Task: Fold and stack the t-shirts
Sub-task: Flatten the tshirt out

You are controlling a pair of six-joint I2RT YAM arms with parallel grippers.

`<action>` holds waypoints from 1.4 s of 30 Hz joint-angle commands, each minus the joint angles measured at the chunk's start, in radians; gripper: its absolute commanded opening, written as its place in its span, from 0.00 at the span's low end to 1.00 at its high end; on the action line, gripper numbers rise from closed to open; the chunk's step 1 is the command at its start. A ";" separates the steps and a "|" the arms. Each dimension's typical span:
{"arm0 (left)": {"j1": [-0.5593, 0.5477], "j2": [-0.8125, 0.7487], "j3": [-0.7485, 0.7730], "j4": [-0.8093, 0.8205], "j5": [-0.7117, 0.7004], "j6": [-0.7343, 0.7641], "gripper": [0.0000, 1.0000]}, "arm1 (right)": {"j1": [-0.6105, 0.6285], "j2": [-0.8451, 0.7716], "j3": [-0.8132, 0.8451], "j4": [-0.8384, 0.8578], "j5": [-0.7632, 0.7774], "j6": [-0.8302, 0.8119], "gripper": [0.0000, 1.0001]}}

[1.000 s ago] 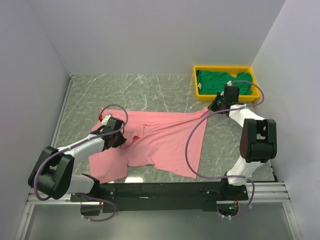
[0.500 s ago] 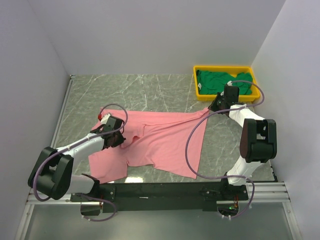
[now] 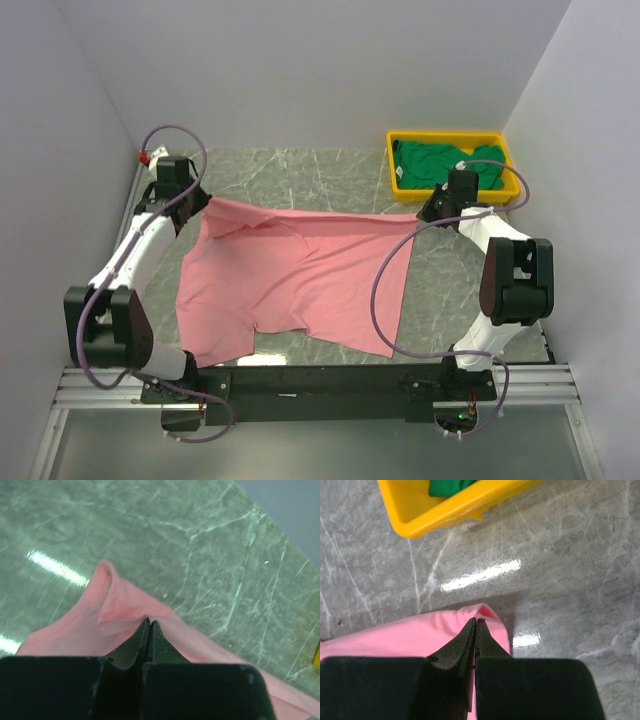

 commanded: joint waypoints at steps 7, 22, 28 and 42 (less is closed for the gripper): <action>0.046 0.189 0.234 0.121 0.159 0.113 0.01 | 0.004 0.030 0.106 -0.021 -0.023 0.033 0.00; 0.115 0.314 0.348 0.266 0.294 0.169 0.01 | 0.004 0.108 0.196 -0.041 -0.039 0.064 0.00; 0.117 0.416 0.451 0.262 0.358 0.180 0.01 | 0.004 0.134 0.213 -0.053 -0.021 0.057 0.00; 0.117 0.607 0.626 0.059 0.382 0.163 0.01 | -0.001 0.170 0.249 -0.089 0.029 0.065 0.00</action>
